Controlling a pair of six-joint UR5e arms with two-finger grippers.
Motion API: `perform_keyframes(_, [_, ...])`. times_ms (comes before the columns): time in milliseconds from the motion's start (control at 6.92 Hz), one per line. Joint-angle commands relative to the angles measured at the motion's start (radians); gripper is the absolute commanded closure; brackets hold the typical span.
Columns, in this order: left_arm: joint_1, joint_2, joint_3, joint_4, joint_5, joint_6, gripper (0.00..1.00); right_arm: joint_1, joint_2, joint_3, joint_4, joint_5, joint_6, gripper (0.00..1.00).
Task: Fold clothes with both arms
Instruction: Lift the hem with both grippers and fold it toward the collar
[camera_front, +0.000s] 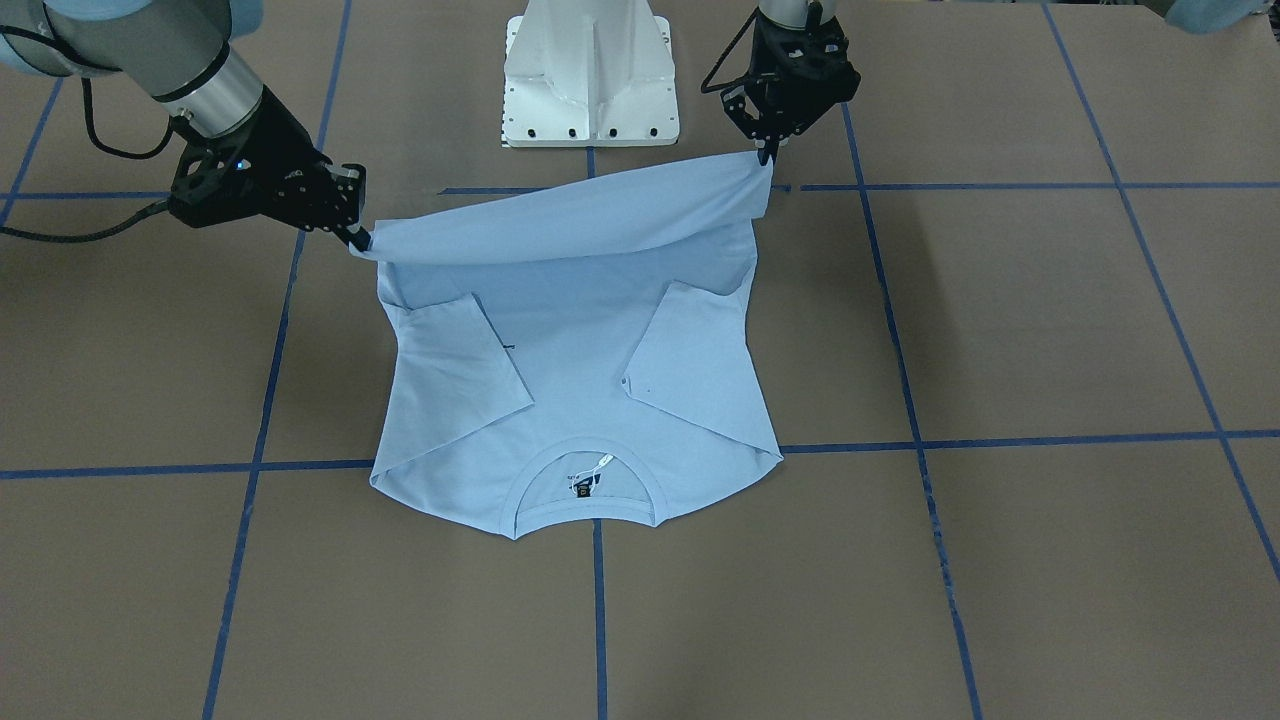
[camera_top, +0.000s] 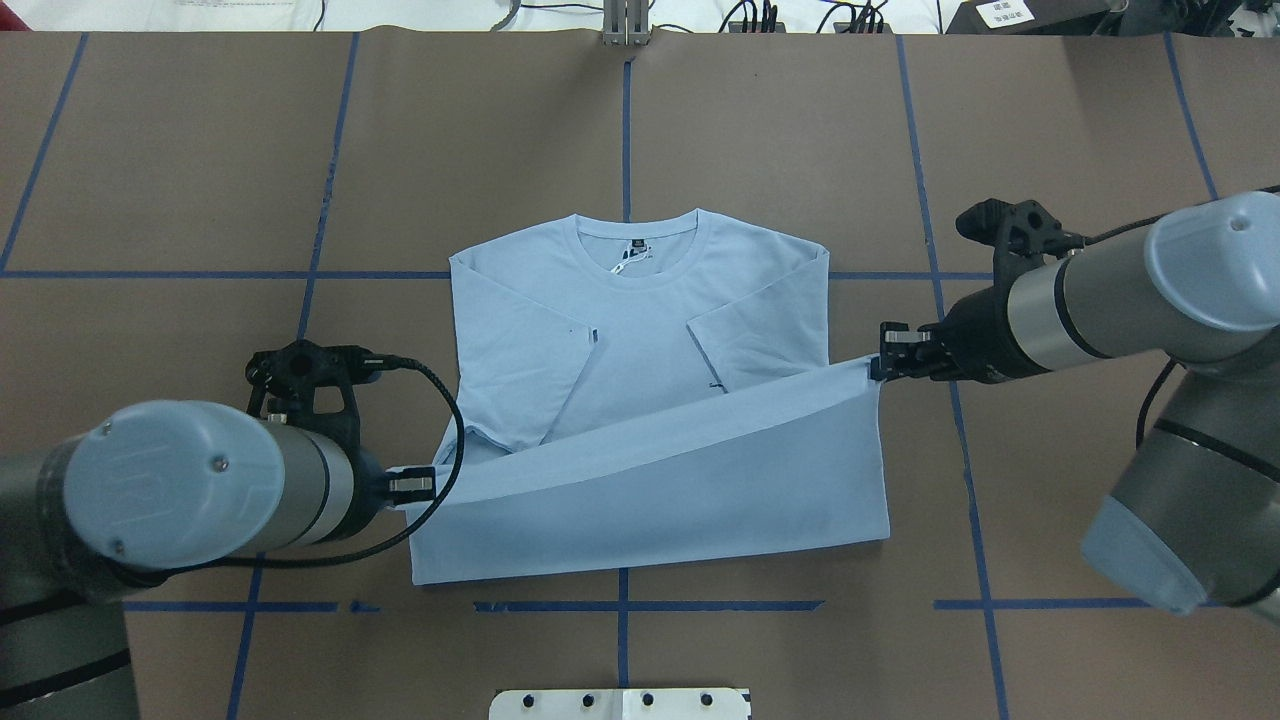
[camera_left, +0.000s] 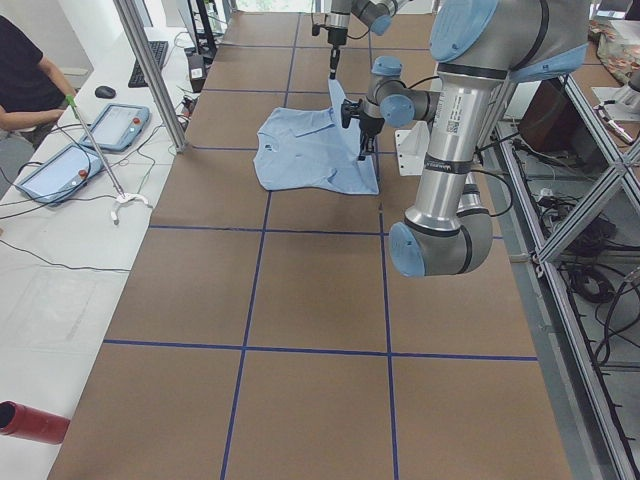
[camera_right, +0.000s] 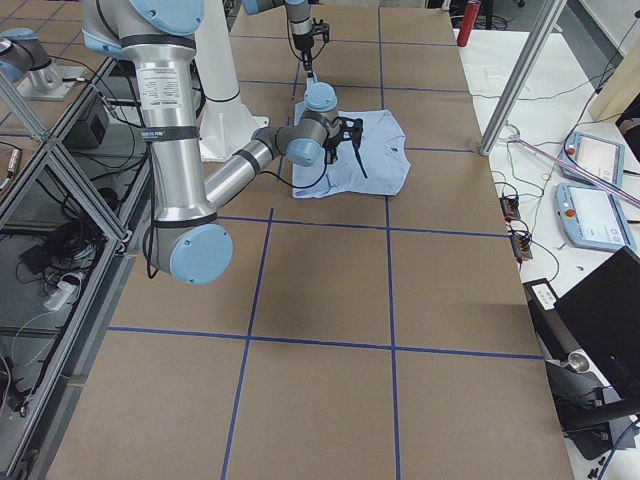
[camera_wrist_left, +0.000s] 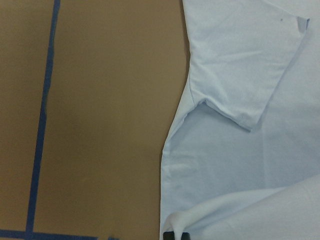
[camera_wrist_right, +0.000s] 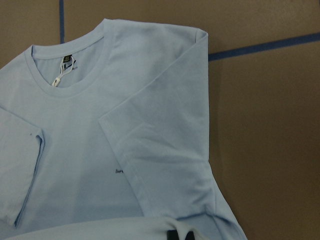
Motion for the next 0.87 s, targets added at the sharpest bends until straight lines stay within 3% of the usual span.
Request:
perform_keyframes(0, [-0.108,-0.064,0.145,-0.074,-0.003,0.027,1.0,0.029,0.144,-0.167,-0.001,-0.002,-0.017,1.0])
perform_keyframes(433, [-0.244,-0.072,0.369,-0.295,-0.041,0.07,1.0,0.085,0.185,-0.232,-0.002,-0.002,-0.023,1.0])
perform_keyframes(722, [-0.264,-0.137,0.481,-0.338,-0.042,0.07,1.0,0.136,0.285,-0.375,-0.002,-0.001,-0.05,1.0])
